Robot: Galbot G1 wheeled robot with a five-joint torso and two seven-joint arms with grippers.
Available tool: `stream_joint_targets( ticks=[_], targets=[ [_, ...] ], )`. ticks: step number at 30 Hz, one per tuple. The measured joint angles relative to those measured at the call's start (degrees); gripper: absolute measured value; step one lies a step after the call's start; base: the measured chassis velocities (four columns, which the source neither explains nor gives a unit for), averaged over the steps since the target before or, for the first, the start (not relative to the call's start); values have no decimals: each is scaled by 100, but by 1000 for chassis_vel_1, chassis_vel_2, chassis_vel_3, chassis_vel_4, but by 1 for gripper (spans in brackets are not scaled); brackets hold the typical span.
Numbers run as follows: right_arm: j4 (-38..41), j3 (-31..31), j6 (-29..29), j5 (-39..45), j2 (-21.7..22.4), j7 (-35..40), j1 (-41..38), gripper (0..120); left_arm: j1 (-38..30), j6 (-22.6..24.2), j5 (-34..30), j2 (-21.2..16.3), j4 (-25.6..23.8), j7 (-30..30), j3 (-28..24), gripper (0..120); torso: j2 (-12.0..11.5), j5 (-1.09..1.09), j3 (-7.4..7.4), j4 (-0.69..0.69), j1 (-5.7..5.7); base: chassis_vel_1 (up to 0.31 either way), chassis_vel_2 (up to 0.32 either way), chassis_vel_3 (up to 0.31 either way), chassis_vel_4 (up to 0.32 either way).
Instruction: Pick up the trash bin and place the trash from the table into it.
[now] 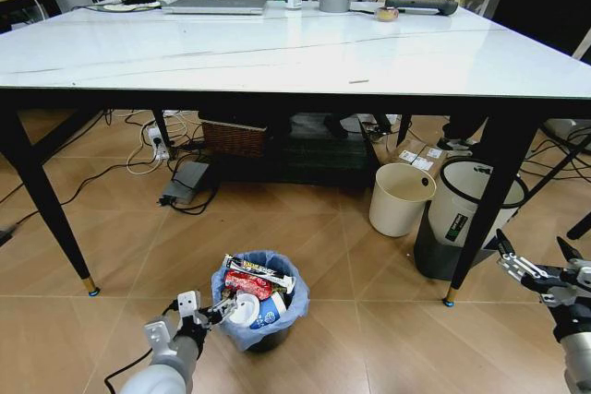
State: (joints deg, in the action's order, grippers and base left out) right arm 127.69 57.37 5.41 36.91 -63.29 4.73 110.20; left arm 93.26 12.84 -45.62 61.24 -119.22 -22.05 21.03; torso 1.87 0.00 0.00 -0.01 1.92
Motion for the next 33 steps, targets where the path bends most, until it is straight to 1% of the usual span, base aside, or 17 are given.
stream_joint_targets(
  ticks=[2,8,10,11,13,17,18,24,28,33],
  targets=[
    [0,0,0,0,0,0,0,100,38,-30,76,-6,-59,1,28,100,0,0,0,0,0,0,0,0,0],
    [0,0,0,0,0,0,0,100,252,-505,1294,-67,-350,292,216,100,0,-1,0,1,0,0,0,0,0],
    [0,0,0,0,0,0,0,100,268,-575,1406,-70,-381,344,227,100,0,-1,0,0,0,0,0,0,0],
    [0,0,0,0,0,0,0,100,287,-675,1548,-72,-409,425,239,100,0,-1,0,0,0,0,0,0,0],
    [0,0,0,0,0,0,0,100,369,-1026,2000,-52,-502,657,260,100,0,0,0,0,0,0,0,0,0],
    [0,0,0,0,0,0,0,100,600,-1543,2616,-13,-733,814,263,100,0,0,0,0,0,0,0,0,0],
    [0,0,0,0,0,0,0,100,600,-1543,2616,-13,-733,814,263,100,0,0,0,0,0,0,0,0,0],
    [0,0,0,0,0,0,0,100,1180,-1723,3164,14,-1279,647,291,100,0,-1,0,0,0,0,0,0,0],
    [0,0,0,0,0,0,0,100,1368,-1705,3272,65,-1354,574,292,100,0,-2,0,2,0,0,0,0,0],
    [0,0,0,0,0,0,0,100,1398,-1685,3281,77,-1364,552,292,100,1,0,0,0,0,0,0,0,0]
  ],
)
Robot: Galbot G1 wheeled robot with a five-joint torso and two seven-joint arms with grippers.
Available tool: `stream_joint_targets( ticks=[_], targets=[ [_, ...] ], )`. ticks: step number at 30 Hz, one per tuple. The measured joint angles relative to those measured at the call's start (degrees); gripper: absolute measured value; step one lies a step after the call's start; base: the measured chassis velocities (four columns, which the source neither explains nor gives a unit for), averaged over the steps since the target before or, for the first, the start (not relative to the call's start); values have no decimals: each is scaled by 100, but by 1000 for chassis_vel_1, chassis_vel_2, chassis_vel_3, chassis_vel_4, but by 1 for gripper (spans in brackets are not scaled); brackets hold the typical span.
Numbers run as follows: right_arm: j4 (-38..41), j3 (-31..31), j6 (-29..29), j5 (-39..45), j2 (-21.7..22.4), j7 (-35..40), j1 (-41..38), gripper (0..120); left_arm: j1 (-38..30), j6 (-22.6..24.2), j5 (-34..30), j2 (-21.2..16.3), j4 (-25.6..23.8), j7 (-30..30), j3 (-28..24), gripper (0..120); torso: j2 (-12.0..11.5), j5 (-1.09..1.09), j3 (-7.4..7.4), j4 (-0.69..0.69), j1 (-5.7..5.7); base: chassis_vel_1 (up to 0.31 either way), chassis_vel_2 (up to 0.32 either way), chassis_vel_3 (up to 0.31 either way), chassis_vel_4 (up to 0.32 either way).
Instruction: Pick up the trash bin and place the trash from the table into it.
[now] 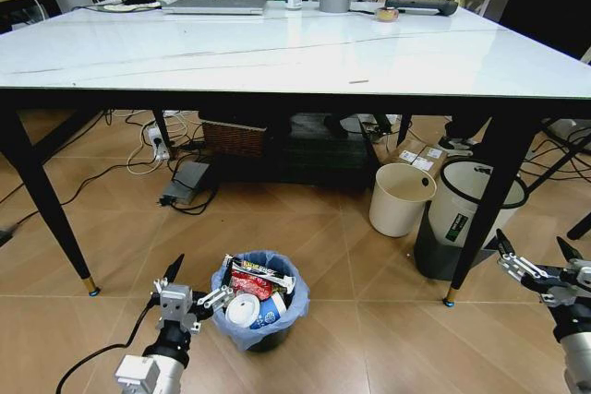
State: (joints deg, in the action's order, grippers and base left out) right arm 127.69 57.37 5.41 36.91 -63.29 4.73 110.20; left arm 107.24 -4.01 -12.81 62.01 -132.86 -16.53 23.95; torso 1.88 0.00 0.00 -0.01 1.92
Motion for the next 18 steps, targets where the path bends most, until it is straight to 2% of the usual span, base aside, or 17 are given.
stream_joint_targets(
  ticks=[18],
  targets=[
    [0,0,0,0,0,0,0,100,-20,29,-37,2,14,-10,-7,100,0,0,0,0,0,0,0,0,0]
  ],
)
